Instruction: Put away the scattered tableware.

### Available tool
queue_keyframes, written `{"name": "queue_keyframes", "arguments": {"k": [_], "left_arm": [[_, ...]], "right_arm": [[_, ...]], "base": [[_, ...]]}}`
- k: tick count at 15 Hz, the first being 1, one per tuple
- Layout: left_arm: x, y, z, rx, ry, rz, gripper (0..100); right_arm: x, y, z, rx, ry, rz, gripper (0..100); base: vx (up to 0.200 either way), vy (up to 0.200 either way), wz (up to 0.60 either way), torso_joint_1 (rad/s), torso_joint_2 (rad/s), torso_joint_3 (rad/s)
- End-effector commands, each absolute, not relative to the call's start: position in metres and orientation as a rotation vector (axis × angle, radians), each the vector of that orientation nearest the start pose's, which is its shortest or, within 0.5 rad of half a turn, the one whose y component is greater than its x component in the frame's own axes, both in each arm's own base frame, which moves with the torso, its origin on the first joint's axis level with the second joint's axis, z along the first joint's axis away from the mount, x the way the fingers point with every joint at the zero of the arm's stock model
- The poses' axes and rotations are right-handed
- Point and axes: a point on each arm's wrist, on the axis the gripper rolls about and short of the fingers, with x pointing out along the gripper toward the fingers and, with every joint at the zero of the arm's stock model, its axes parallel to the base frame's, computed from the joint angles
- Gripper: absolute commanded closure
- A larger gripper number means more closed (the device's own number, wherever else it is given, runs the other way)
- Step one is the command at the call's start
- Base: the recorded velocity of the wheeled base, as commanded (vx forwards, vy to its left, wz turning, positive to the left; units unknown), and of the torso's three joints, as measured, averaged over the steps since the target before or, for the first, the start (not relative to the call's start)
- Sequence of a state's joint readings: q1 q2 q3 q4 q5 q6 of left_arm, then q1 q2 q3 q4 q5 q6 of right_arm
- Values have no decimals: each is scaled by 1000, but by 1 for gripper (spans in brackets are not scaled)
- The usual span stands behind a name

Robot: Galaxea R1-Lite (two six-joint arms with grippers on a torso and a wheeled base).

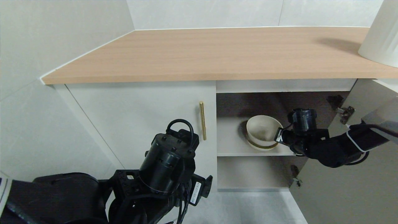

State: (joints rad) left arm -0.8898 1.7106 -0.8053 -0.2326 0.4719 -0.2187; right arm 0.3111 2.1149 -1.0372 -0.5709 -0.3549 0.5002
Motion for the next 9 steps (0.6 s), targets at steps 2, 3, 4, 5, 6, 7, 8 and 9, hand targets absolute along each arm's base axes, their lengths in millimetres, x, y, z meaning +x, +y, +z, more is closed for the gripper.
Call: {"name": "queue_keyframes", "arguments": {"k": [2, 3, 4, 5, 6, 7, 8, 9], "left_arm": [[189, -217, 144, 216, 564, -339, 0], [189, -217, 144, 215, 563, -339, 0], [189, -217, 144, 215, 563, -339, 0], [189, -217, 144, 215, 563, -339, 0], [189, -217, 145, 211, 561, -339, 0], [189, -217, 145, 210, 560, -338, 0], [191, -215, 147, 198, 557, -330, 0], [193, -213, 148, 180, 555, -317, 0]], "right_arm": [[375, 113, 91, 327, 453, -158, 0], [375, 113, 92, 327, 452, -158, 0], [374, 113, 93, 328, 449, -157, 0], [374, 113, 94, 329, 447, -155, 0], [372, 114, 98, 332, 440, -152, 0], [371, 113, 100, 334, 436, -149, 0], [365, 112, 106, 336, 434, -137, 0], [358, 112, 113, 337, 433, -121, 0]], "base": [[0, 0, 0, 0, 0, 0], [0, 0, 0, 0, 0, 0], [0, 0, 0, 0, 0, 0], [0, 0, 0, 0, 0, 0], [0, 0, 0, 0, 0, 0], [0, 0, 0, 0, 0, 0], [0, 0, 0, 0, 0, 0], [0, 0, 0, 0, 0, 0]]}}
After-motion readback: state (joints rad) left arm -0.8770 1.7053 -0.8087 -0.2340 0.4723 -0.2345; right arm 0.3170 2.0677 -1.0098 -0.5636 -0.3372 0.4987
